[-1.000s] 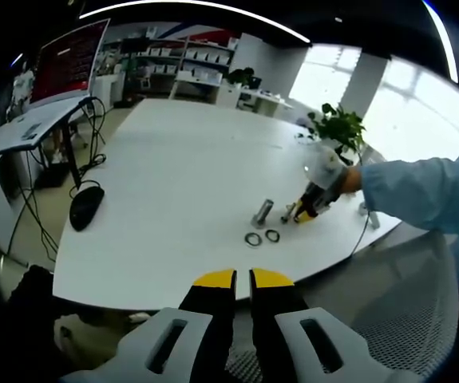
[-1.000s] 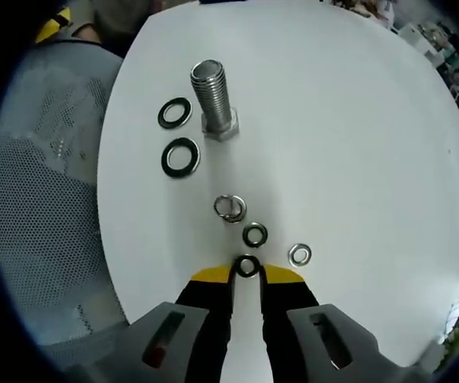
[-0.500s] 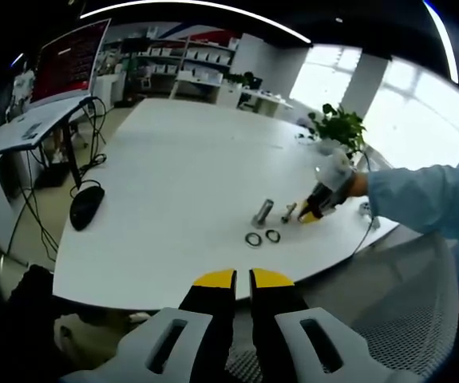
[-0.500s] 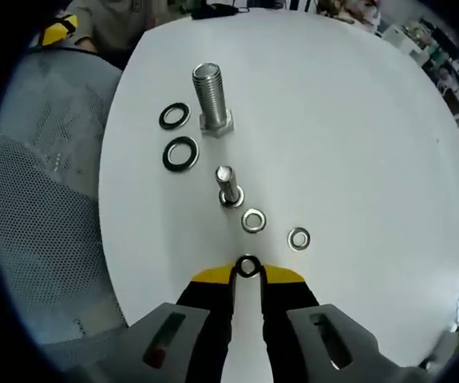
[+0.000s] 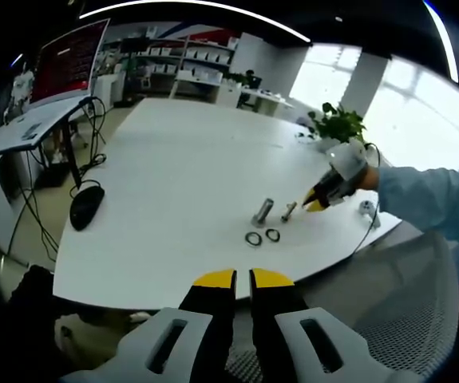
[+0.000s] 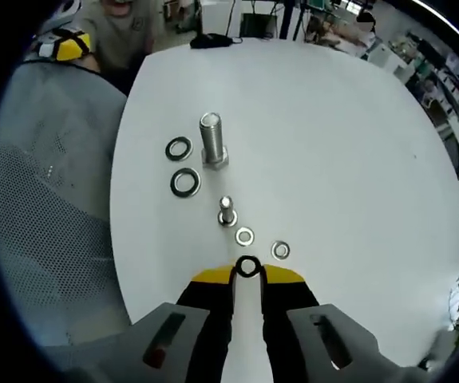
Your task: Place the washer onto the threaded stud by aligning its center hole with the stud, sliding it down to the base, and recovering from edge contact or off-axis alignment until the washer reaches the visible bottom stop.
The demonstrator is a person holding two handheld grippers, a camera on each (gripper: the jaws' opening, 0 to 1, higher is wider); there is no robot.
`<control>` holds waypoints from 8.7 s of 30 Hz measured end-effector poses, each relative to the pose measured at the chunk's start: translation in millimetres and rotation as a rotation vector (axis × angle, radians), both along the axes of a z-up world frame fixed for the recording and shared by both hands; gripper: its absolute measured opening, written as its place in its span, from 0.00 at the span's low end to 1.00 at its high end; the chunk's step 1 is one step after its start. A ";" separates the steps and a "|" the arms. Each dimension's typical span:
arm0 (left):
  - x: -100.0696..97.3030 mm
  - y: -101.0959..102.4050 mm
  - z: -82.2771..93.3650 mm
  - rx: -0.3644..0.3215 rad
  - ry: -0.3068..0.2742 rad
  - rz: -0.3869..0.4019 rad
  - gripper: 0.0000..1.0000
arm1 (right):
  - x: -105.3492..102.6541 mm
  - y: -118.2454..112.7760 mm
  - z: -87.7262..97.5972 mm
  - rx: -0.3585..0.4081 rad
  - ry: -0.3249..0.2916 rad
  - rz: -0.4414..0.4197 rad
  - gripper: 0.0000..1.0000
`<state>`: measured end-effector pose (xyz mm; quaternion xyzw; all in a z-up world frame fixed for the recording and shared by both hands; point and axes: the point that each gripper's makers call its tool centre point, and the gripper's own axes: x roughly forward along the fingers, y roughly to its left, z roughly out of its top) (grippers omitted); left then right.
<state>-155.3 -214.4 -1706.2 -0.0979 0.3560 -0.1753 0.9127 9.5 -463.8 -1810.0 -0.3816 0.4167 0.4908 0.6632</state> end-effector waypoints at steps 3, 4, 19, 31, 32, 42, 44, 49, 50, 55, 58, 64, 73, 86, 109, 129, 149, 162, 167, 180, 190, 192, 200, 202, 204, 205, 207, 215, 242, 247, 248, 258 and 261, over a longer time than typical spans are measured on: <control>-0.2 0.0 -0.3 0.001 0.001 0.000 0.04 | 3.7 3.9 8.9 0.004 -0.041 0.034 0.14; -0.2 0.0 -0.3 0.001 0.001 -0.001 0.04 | 4.3 4.9 11.2 0.003 -0.051 0.043 0.14; -0.2 -0.2 -0.4 0.001 0.002 -0.003 0.04 | -1.8 41.1 43.5 0.125 -0.095 0.093 0.14; 0.0 0.0 0.0 -0.002 0.001 -0.004 0.04 | -7.3 48.6 35.4 0.111 -0.059 0.106 0.14; 0.0 -0.1 0.1 -0.002 0.001 -0.004 0.04 | -7.2 48.4 34.3 0.107 -0.057 0.106 0.14; 0.3 -0.4 0.2 -0.003 -0.001 -0.004 0.04 | -8.7 47.0 24.7 0.074 -0.042 0.119 0.14; 0.2 -0.4 0.1 -0.003 0.000 -0.005 0.04 | -8.3 47.3 23.3 0.073 -0.036 0.115 0.14; 0.4 -0.3 -0.1 -0.003 0.000 -0.004 0.04 | -7.2 46.4 19.8 0.062 -0.031 0.114 0.14; 0.5 -0.2 -0.1 -0.003 0.000 -0.004 0.04 | -7.7 46.3 19.7 0.061 -0.029 0.114 0.14; 0.4 -0.3 0.0 -0.003 -0.001 -0.004 0.04 | -7.6 47.4 18.1 0.059 -0.025 0.114 0.14; 0.4 -0.4 0.1 -0.003 -0.002 -0.004 0.04 | -8.1 48.3 15.8 0.052 -0.019 0.119 0.14; 0.5 -0.4 0.4 -0.004 -0.003 -0.003 0.04 | -8.1 48.1 12.1 0.039 -0.013 0.121 0.14; 0.5 -0.3 0.6 -0.004 -0.004 -0.003 0.04 | -9.3 47.2 1.8 0.021 0.003 0.123 0.14; 0.3 -0.2 0.1 -0.004 -0.001 -0.003 0.04 | -12.6 52.8 -21.2 -0.013 0.058 0.130 0.03; 0.1 -0.1 -1.5 0.003 0.007 -0.007 0.04 | 15.3 70.3 -31.8 -0.049 0.019 0.315 0.10; 0.2 -0.1 -2.4 0.008 0.012 -0.010 0.04 | 26.1 87.2 -37.5 -0.123 -0.058 0.585 0.21; 0.8 0.5 -2.2 0.007 0.010 -0.007 0.04 | 24.8 76.2 -32.4 -0.141 -0.075 0.620 0.19; 0.6 0.8 -1.7 0.006 0.008 0.001 0.04 | 6.5 78.8 -45.1 -0.162 0.011 0.654 0.12; 0.7 0.5 -1.8 0.007 0.009 -0.001 0.04 | 0.2 61.4 -44.3 -0.179 0.039 0.647 0.10; 0.6 -0.5 -1.3 0.006 0.006 -0.010 0.03 | -9.7 36.7 -8.3 -0.166 0.087 0.451 0.08; 0.2 -0.9 -1.0 0.003 0.005 -0.012 0.03 | -8.5 31.7 -2.7 -0.307 0.061 0.462 0.07; 0.2 -1.0 -0.9 0.002 0.004 -0.012 0.03 | -7.0 31.2 -2.9 -0.355 0.042 0.479 0.07; 0.3 -0.8 -0.4 -0.002 0.001 -0.008 0.03 | -11.0 40.9 -7.7 -0.397 0.047 0.537 0.08; 0.3 -0.9 0.0 -0.002 0.000 -0.007 0.03 | -9.8 45.4 -7.4 -0.376 0.041 0.520 0.08; 0.5 -0.8 0.3 -0.003 -0.002 -0.006 0.03 | -11.3 47.6 -8.1 -0.360 0.049 0.509 0.08; 0.5 -0.8 0.3 -0.003 -0.003 -0.006 0.03 | -11.5 48.0 -8.4 -0.358 0.048 0.509 0.08; 0.6 -0.8 0.3 -0.004 -0.003 -0.005 0.03 | -12.7 49.2 -10.3 -0.350 0.052 0.509 0.08; 0.3 -1.2 0.0 -0.003 -0.001 -0.007 0.03 | -13.2 48.8 -22.7 -0.309 0.071 0.456 0.09; 0.5 -1.3 0.2 -0.004 -0.003 -0.010 0.03 | -8.2 50.9 -23.5 -0.251 0.061 0.381 0.18; 0.8 -1.2 0.4 -0.004 -0.005 -0.010 0.03 | -2.2 38.8 -14.1 -0.207 0.056 0.316 0.18; 0.8 -1.2 0.5 -0.004 -0.005 -0.010 0.03 | -2.4 36.2 -13.2 -0.201 0.057 0.306 0.18; 0.1 -2.0 0.1 -0.001 -0.003 -0.016 0.03 | -19.4 3.7 -22.3 -0.164 0.123 0.188 0.16; 0.2 -1.7 -0.1 -0.001 -0.003 -0.015 0.03 | -24.3 2.2 -26.2 -0.151 0.127 0.182 0.17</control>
